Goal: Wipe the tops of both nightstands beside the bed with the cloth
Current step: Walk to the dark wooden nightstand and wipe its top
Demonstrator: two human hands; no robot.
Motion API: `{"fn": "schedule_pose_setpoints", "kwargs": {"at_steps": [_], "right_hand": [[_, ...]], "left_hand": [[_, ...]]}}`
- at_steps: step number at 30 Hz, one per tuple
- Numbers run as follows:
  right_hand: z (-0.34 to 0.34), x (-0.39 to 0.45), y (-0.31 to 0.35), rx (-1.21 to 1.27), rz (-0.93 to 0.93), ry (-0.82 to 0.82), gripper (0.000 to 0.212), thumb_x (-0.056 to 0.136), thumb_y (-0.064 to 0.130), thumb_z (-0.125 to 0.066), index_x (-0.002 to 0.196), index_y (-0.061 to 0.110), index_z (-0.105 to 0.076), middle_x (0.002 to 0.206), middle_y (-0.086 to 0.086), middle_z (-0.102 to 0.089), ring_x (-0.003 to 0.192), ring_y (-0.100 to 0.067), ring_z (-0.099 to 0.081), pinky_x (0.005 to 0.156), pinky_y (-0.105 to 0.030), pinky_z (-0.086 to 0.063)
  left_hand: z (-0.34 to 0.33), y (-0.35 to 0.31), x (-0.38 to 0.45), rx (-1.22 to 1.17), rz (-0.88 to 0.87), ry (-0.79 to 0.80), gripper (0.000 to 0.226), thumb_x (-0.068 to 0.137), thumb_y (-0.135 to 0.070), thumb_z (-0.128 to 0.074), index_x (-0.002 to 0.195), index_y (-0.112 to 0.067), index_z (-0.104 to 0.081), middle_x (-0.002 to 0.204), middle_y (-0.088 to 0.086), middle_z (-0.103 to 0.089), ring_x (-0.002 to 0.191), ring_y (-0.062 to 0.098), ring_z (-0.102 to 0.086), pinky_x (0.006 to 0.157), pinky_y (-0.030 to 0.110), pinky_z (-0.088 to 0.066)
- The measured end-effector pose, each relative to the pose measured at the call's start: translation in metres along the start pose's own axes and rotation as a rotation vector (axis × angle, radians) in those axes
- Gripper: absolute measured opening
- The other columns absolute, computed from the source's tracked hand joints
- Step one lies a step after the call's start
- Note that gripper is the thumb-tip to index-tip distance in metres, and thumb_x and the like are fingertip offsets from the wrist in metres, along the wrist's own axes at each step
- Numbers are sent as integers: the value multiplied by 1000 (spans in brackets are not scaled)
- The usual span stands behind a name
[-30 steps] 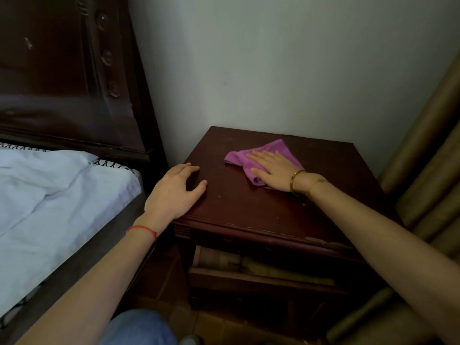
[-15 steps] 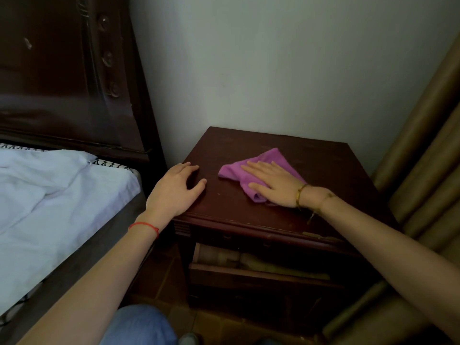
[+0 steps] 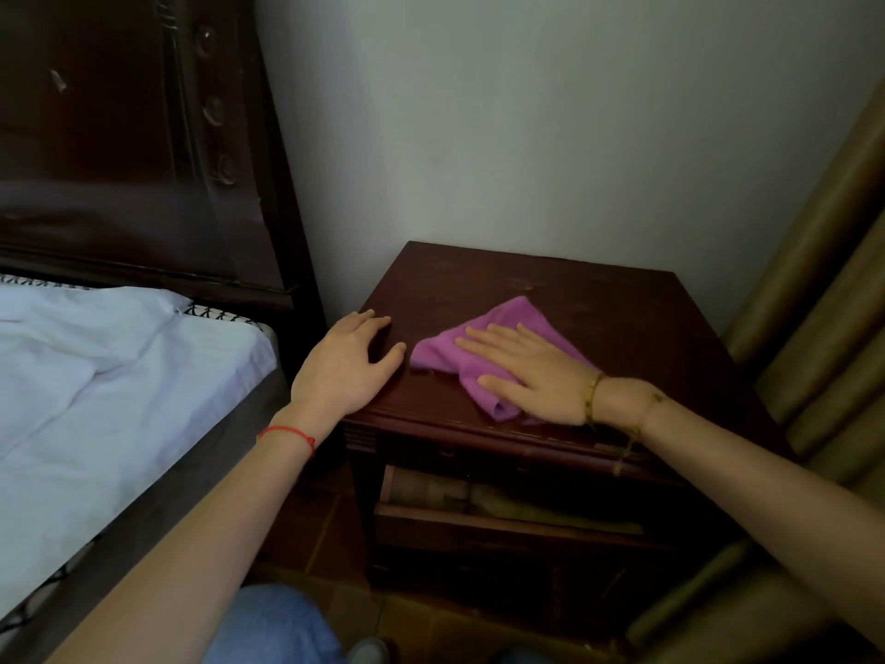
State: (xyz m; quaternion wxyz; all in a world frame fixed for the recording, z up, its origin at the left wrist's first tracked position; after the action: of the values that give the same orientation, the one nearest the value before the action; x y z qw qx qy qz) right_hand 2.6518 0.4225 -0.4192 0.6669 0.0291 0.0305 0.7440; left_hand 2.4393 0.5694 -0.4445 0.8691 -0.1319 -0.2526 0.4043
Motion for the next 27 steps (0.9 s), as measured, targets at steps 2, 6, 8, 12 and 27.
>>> {"fn": "schedule_pose_setpoints", "kwargs": {"at_steps": [2,6,8,12,27], "right_hand": [[-4,-19,21,53,103,4,59,94,59,-20,148,41,-5,157,19,-2,143,1,2,117,-27,7],[2,-8,3,78,74,29,58,94,59,-20,149,41,-8,157,18,-5,144,0,-3,118,-29,4],[6,12,-17,35,-56,25,57,97,54,-22,150,35,-10,158,13,-6,145,-7,-6,119,-33,1],[1,19,-4,-3,-34,11,56,99,51,-24,150,36,-7,158,13,-4,145,-7,-2,118,-32,4],[3,60,-41,-21,-164,-4,58,98,53,-22,151,30,-12,159,7,-11,146,-13,-10,117,-34,0]], "left_hand": [[-1,0,0,-8,-1,0,56,92,-51,-51,142,-25,-48,152,-2,-40,144,14,-26,115,33,-24],[-1,0,0,-5,2,1,56,92,-52,-50,142,-26,-47,153,-3,-39,145,13,-25,115,32,-23],[0,0,0,3,4,14,57,93,-53,-49,143,-27,-46,153,-4,-37,145,12,-23,115,32,-22],[1,-1,-1,-6,0,13,57,92,-53,-50,143,-25,-47,153,-3,-38,145,12,-24,115,32,-23],[3,-2,-2,-12,2,33,57,93,-53,-48,144,-26,-45,154,-4,-36,145,11,-22,116,30,-20]]}}
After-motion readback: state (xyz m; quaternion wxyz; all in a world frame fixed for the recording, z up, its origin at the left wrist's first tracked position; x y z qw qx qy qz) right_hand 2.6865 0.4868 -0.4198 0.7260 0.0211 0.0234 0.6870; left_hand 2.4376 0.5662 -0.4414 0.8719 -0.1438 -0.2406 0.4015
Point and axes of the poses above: each hand's wrist, its own x-axis towards the middle knuckle, its own z-axis out of the back of the hand, y = z × x, the point moved 1 cm from there along x, towards the middle knuckle
